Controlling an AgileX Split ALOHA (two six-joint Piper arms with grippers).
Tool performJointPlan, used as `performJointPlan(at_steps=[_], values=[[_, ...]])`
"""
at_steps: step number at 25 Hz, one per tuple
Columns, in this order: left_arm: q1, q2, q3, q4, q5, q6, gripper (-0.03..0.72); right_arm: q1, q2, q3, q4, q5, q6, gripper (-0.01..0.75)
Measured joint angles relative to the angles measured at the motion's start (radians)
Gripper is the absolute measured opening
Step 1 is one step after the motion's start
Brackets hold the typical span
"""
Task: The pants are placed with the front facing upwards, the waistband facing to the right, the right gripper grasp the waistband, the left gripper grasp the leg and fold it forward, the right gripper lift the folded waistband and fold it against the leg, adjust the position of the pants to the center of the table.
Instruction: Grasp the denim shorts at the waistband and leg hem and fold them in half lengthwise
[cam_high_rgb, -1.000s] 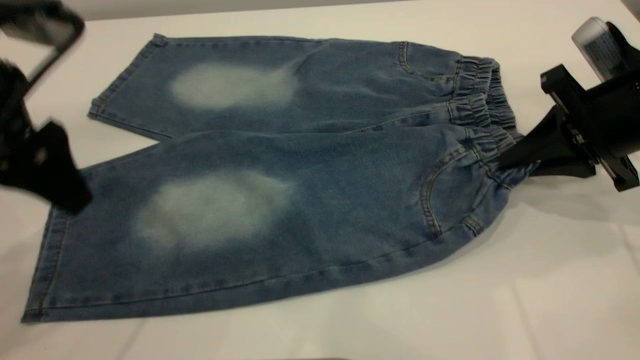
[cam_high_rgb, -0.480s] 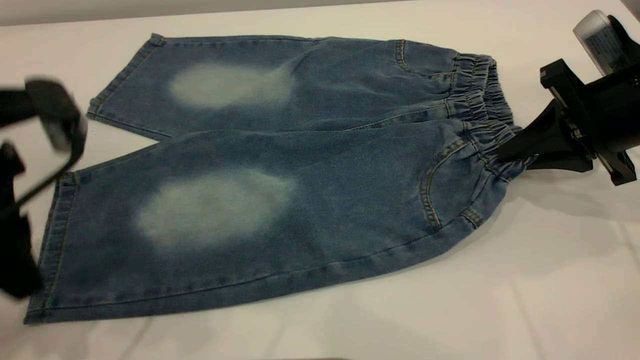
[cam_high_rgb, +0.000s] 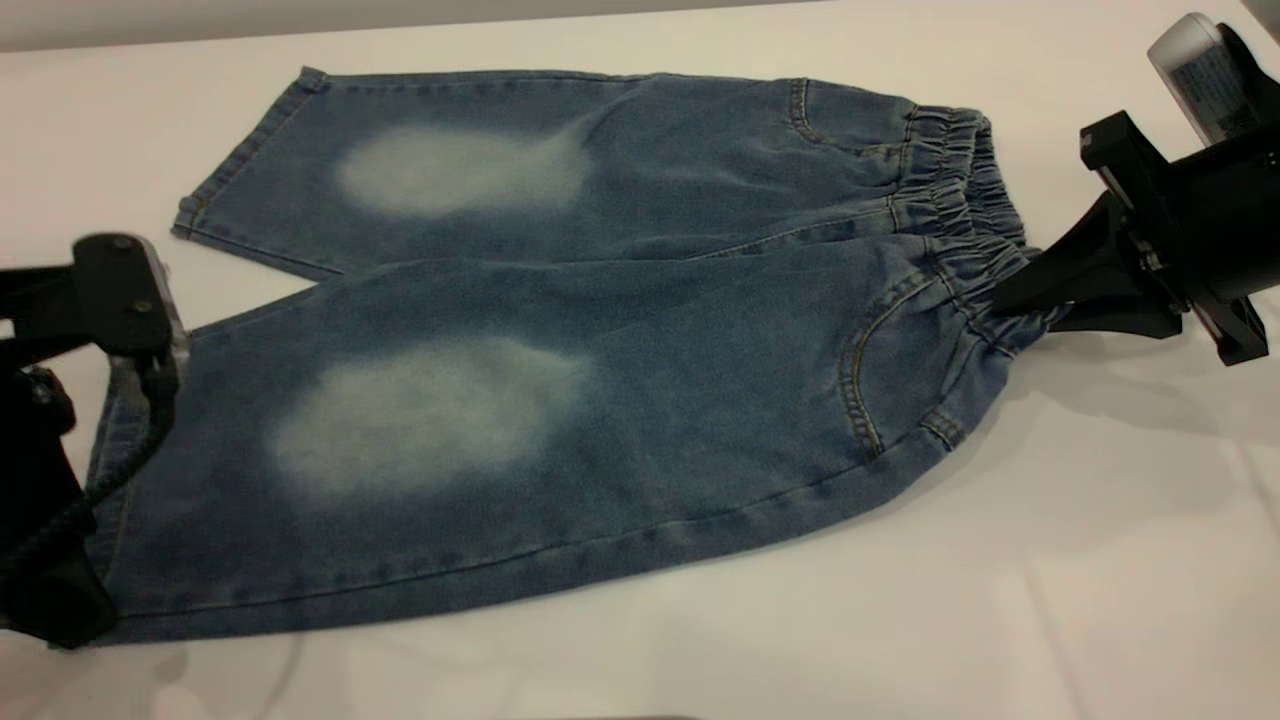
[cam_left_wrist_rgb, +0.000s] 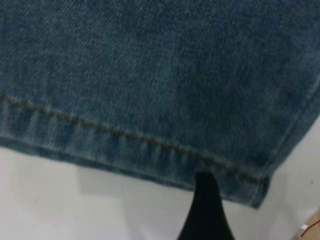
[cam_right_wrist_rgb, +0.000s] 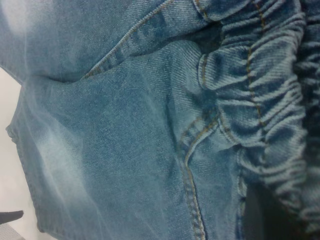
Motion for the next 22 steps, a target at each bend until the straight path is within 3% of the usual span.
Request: performJointPlan(at_steps=[14, 17, 22], values=[[0.0, 0.113, 0.0, 0.0, -0.088, 0.001, 0.458, 0.0, 0.0, 0.0, 0.004, 0.004, -0.004, 0.062], [0.0, 0.121, -0.002, 0.005, -0.096, 0.001, 0.384, 0.0, 0.0, 0.0, 0.005, 0.004, -0.005, 0.062], [0.001, 0.127, -0.005, 0.018, -0.122, 0.001, 0.141, 0.0, 0.001, 0.0, 0.005, 0.004, -0.005, 0.065]])
